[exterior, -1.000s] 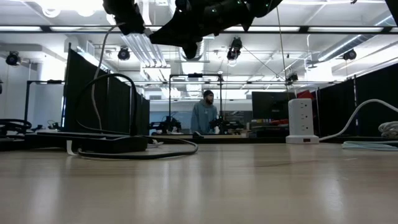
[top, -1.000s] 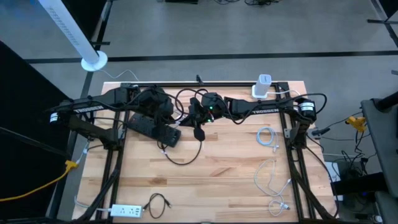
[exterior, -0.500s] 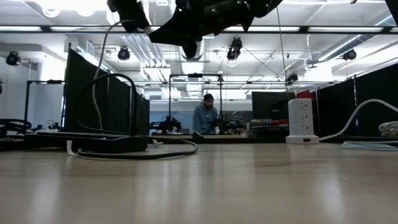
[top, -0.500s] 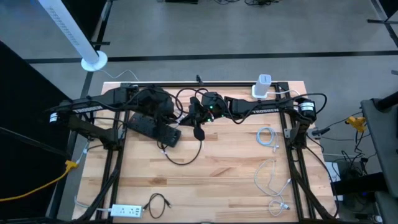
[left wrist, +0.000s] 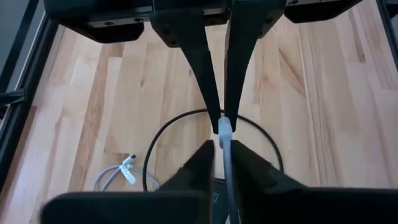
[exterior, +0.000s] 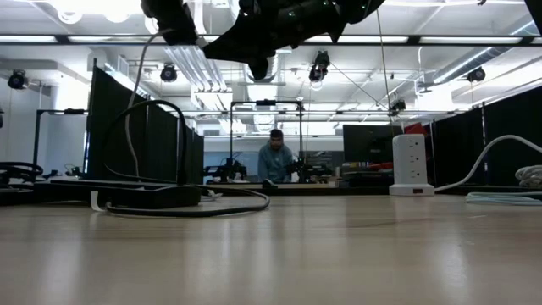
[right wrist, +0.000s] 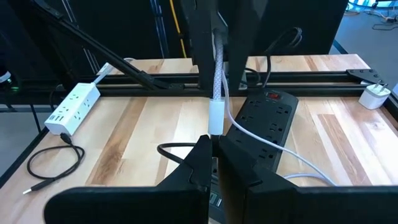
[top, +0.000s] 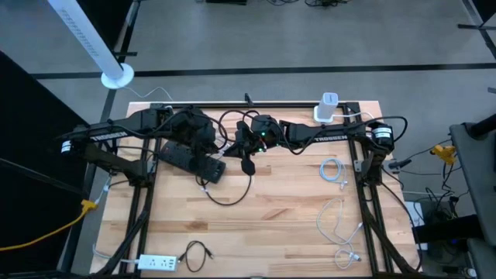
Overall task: Insert USB
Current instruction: Insert the top left white charger cable into the black outlet extension
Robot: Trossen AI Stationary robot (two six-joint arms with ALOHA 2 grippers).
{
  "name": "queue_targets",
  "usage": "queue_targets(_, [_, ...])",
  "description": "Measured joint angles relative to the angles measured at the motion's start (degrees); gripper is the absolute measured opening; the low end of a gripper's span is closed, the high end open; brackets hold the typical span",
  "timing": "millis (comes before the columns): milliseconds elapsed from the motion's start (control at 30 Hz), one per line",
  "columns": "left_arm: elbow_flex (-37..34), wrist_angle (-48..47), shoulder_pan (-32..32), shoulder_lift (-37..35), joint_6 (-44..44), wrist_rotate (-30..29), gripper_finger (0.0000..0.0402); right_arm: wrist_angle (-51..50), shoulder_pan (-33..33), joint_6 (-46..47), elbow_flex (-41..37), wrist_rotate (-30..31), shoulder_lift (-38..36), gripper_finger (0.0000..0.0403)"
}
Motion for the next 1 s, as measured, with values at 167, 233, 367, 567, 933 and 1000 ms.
queue_targets(167, [0.0,0.4,0.0,0.0,0.1,0.0,0.0001,0.0,0.0,0.0,0.0,0.0,0.0,0.0000])
queue_targets(233, [0.0,0.5,0.0,0.0,0.1,0.0,0.0000,0.0,0.0,0.0,0.0,0.0,0.0,0.0000])
queue_targets(367, [0.0,1.1,0.0,0.0,0.1,0.0,0.0000,0.0,0.0,0.0,0.0,0.0,0.0,0.0000])
queue_targets(567, [0.0,2.4,0.0,0.0,0.1,0.0,0.0000,0.0,0.0,0.0,0.0,0.0,0.0,0.0000])
queue_targets(933, [0.0,9.2,0.0,-1.3,0.0,2.6,0.0010,0.0,0.0,0.0,0.0,0.0,0.0,0.0000])
queue_targets(1000, [0.0,10.9,0.0,-1.5,-0.6,3.3,0.0023,0.0,0.0,0.0,0.0,0.0,0.0,0.0000])
